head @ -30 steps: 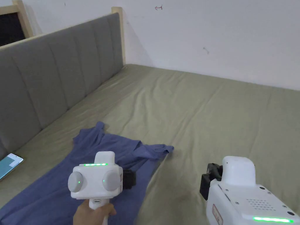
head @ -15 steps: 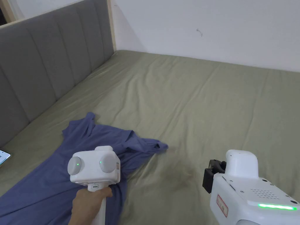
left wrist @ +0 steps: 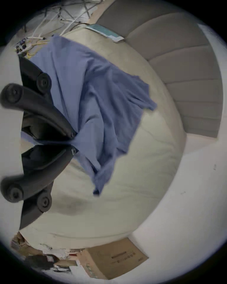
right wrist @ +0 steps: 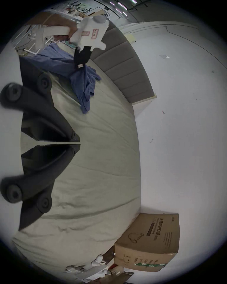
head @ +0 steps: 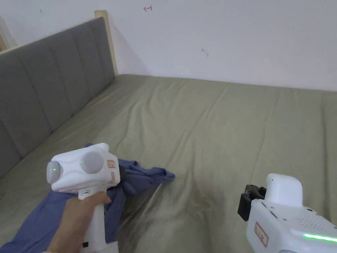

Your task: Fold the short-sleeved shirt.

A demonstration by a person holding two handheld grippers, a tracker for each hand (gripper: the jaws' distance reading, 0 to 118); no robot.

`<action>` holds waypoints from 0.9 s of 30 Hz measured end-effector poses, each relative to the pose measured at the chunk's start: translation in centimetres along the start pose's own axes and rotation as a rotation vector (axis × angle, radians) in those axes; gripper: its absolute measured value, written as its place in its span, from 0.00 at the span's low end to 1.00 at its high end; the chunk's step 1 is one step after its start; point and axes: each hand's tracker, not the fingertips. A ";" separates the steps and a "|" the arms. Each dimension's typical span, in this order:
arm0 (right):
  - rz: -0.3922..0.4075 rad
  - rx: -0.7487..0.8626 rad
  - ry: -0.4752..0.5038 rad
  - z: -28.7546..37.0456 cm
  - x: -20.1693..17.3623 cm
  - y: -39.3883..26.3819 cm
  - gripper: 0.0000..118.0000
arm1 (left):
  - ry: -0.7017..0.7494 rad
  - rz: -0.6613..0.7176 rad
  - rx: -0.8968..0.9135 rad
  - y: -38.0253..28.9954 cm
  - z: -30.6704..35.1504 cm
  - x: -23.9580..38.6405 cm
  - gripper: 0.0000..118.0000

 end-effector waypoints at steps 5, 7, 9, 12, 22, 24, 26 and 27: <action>-0.062 0.070 -0.063 3.1 3.8 1.3 0.03 | -0.160 -0.150 0.071 1.5 4.1 10.4 0.03; -0.102 0.100 -0.098 4.7 6.1 1.9 0.03 | -0.252 -0.196 0.075 1.2 5.0 14.9 0.03; -0.137 0.141 -0.137 6.8 8.8 2.5 0.03 | -0.390 -0.241 0.069 0.3 6.1 19.9 0.03; -0.137 0.188 -0.263 9.3 12.1 3.0 0.03 | -0.558 -0.348 0.048 -1.6 7.6 27.0 0.03; -0.218 0.182 -0.485 15.1 21.1 0.6 0.03 | -0.654 -0.541 -0.218 -15.8 2.0 36.2 0.03; -0.236 0.169 -0.493 15.1 21.8 -0.1 0.03 | -0.544 -0.619 -0.297 -19.4 -1.8 36.1 0.03; -0.248 0.157 -0.493 15.0 22.2 -0.6 0.03 | -0.446 -0.703 -0.391 -22.8 -5.2 35.6 0.03; -0.249 0.147 -0.494 14.7 22.2 -0.8 0.03 | -0.411 -0.729 -0.415 -23.9 -6.2 35.2 0.03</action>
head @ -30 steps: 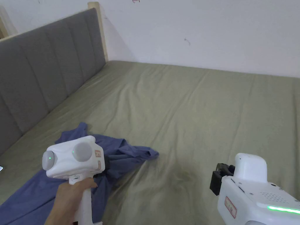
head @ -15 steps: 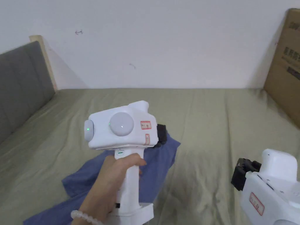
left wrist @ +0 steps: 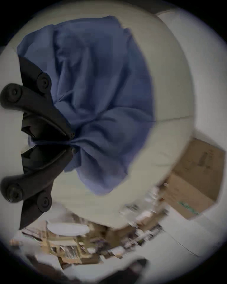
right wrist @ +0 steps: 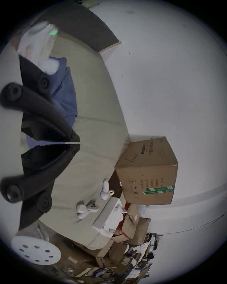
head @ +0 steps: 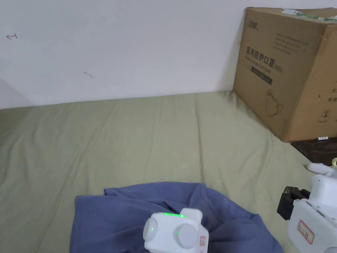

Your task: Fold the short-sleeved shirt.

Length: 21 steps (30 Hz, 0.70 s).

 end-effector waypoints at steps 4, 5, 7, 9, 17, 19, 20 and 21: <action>0.030 -0.030 0.007 -0.7 -0.8 -0.5 0.03 | -0.091 0.115 0.101 -0.6 1.0 -1.5 0.20; 0.036 -0.036 0.012 -0.9 -1.2 -0.5 0.03 | -0.134 0.128 0.080 0.0 1.7 -1.8 0.40; 0.039 -0.049 0.027 -1.2 -2.0 -0.6 0.03 | -0.151 0.103 0.069 1.0 2.9 -2.3 0.90; 0.051 -0.051 0.061 -1.2 -2.9 -0.7 0.03 | -0.105 0.073 0.161 1.4 5.3 -2.5 0.94; 0.125 -0.094 0.174 -2.2 -7.6 -1.7 0.03 | 0.029 0.174 0.255 -1.1 11.6 -9.4 0.01; 0.138 -0.109 0.191 -2.7 -8.7 -2.3 0.03 | 0.098 0.231 0.237 -2.8 11.4 -11.7 0.01; 0.150 -0.122 0.200 -3.1 -9.3 -2.7 0.03 | 0.134 0.260 0.223 -3.8 11.1 -13.1 0.01; 0.164 -0.136 0.210 -3.5 -9.8 -3.0 0.03 | 0.148 0.291 0.208 -4.7 10.7 -14.3 0.00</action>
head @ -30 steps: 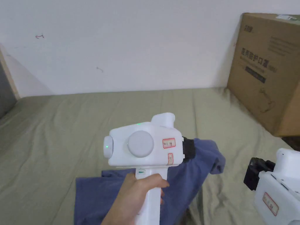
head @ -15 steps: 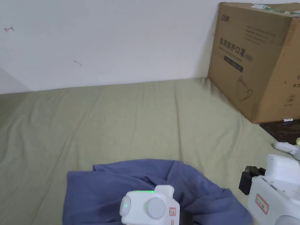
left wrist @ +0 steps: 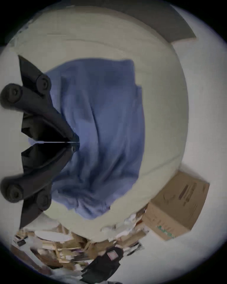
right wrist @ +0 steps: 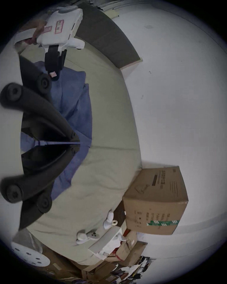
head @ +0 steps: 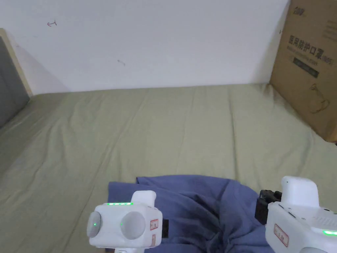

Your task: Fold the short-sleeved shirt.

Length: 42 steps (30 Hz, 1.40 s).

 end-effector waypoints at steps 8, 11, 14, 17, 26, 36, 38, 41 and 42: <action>0.056 -0.081 0.045 -5.0 -3.2 -0.6 0.03 | 0.074 0.190 0.012 2.7 -1.8 -8.8 0.00; 0.072 -0.109 0.052 -7.1 -4.0 -0.6 0.03 | 0.150 0.209 0.029 7.3 -3.0 -11.5 0.36; 0.083 -0.133 0.057 -8.7 -4.5 -0.6 0.03 | 0.208 0.178 0.067 11.2 -4.6 -13.4 0.93; 0.091 -0.150 0.054 -10.1 -4.8 -0.8 0.03 | 0.232 0.187 0.038 13.6 -6.8 -14.8 0.92; 0.106 -0.208 0.069 -12.0 -4.8 -1.8 0.03 | 0.277 0.103 -0.001 13.2 -9.4 -13.8 0.14; 0.231 -0.256 0.243 -19.6 -5.0 5.9 0.47 | 0.205 0.170 0.043 12.3 -5.2 -13.7 0.02; 0.274 -0.325 0.255 -23.8 -5.4 7.1 0.87 | 0.209 0.166 0.059 11.9 -4.2 -13.5 0.02; 0.285 -0.463 0.215 -29.4 -6.0 6.9 0.89 | 0.202 0.158 0.083 11.3 -3.0 -13.4 0.02; 0.277 -0.488 0.225 -30.3 -6.1 6.6 0.89 | 0.201 0.155 0.086 11.3 -2.8 -13.4 0.02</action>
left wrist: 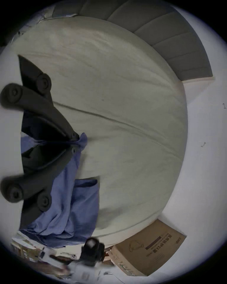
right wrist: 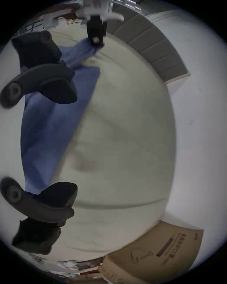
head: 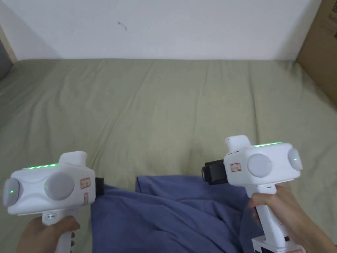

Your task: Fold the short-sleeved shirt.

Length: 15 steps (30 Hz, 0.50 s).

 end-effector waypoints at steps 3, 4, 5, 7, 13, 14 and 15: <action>-0.026 -0.084 0.034 -3.3 0.3 -0.2 0.87 | -0.001 -0.005 0.002 -0.1 0.1 -0.3 0.02; -0.026 -0.104 0.035 -4.2 0.3 -0.6 0.84 | -0.001 -0.009 -0.001 -0.1 0.0 -0.3 0.02; -0.014 -0.103 -0.016 -4.4 0.1 -1.0 0.80 | 0.003 -0.012 -0.004 -0.1 0.0 -0.3 0.02; 0.025 -0.071 -0.007 -3.5 -0.3 -0.7 0.75 | 0.006 -0.017 -0.007 -0.2 0.0 -0.3 0.02; -0.006 -0.009 -0.053 -0.3 0.6 0.2 0.04 | 0.031 -0.038 0.009 -0.1 1.9 0.3 0.02; -0.037 0.016 -0.068 0.7 0.8 0.4 0.04 | 0.032 -0.041 0.017 0.0 2.7 0.5 0.02; -0.037 0.040 -0.089 1.7 1.0 0.7 0.04 | 0.030 -0.047 0.027 0.1 3.3 0.6 0.02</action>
